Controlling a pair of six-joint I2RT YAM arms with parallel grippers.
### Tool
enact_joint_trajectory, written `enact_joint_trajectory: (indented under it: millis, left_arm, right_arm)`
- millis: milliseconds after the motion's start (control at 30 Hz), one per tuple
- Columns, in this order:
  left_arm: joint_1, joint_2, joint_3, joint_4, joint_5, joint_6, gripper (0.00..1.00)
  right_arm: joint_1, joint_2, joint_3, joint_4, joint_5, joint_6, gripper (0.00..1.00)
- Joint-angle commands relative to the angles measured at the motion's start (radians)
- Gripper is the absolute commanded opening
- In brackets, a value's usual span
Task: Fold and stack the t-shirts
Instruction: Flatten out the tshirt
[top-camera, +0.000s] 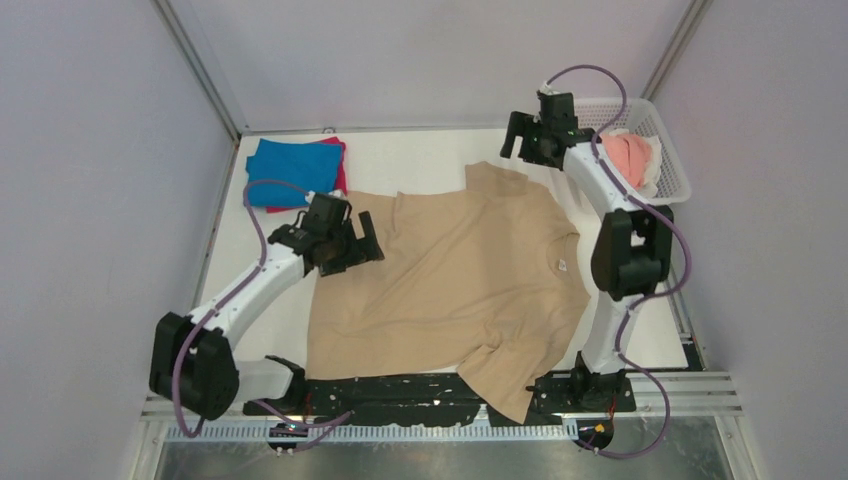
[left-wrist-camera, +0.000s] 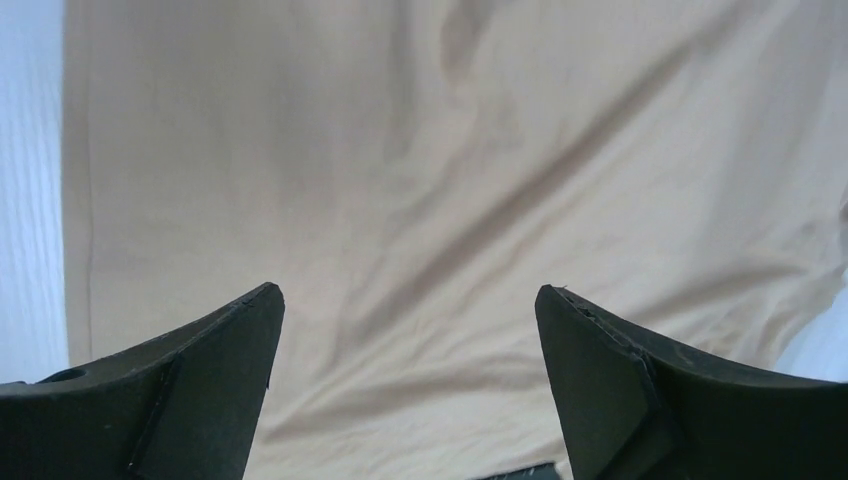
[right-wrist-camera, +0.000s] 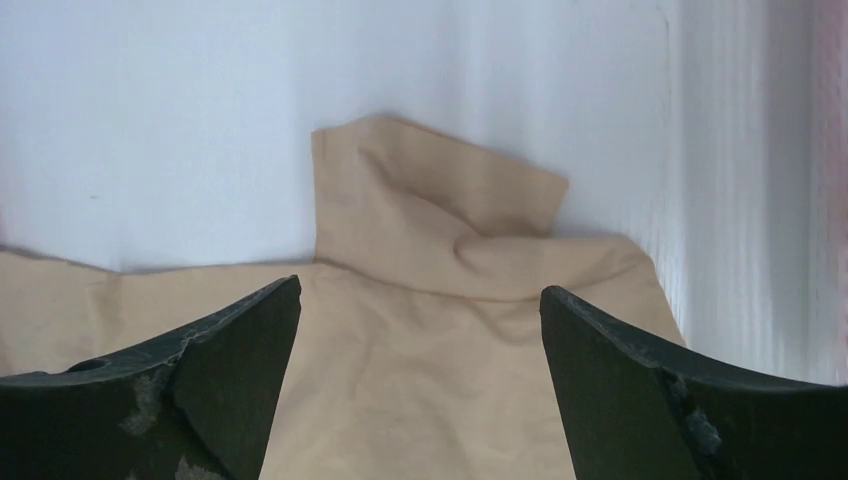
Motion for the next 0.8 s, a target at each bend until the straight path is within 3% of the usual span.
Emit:
enact_joint_trajectory:
  millis: [0, 133, 267, 600, 767]
  left_arm:
    - [0.112, 0.173, 0.122, 0.136, 0.037, 0.041, 0.99]
    - [0.149, 0.318, 0.211, 0.14, 0.026, 0.046, 0.99]
    - [0.157, 0.397, 0.267, 0.12, 0.045, 0.063, 0.99]
    - [0.175, 0.489, 0.286, 0.117, 0.015, 0.062, 0.99]
    - [0.184, 0.523, 0.294, 0.112, 0.016, 0.063, 0.99]
  right_arm:
    - [0.0, 0.266, 0.375, -0.204, -0.018, -0.176, 0.95]
    - [-0.008, 0.445, 0.601, -0.293, 0.021, -0.211, 0.98]
    - [-0.019, 0.544, 0.686, -0.296, 0.02, -0.188, 0.98]
    - [-0.029, 0.603, 0.661, -0.409, -0.008, -0.223, 0.87]
    - [-0.03, 0.611, 0.633, -0.416, -0.112, -0.292, 0.8]
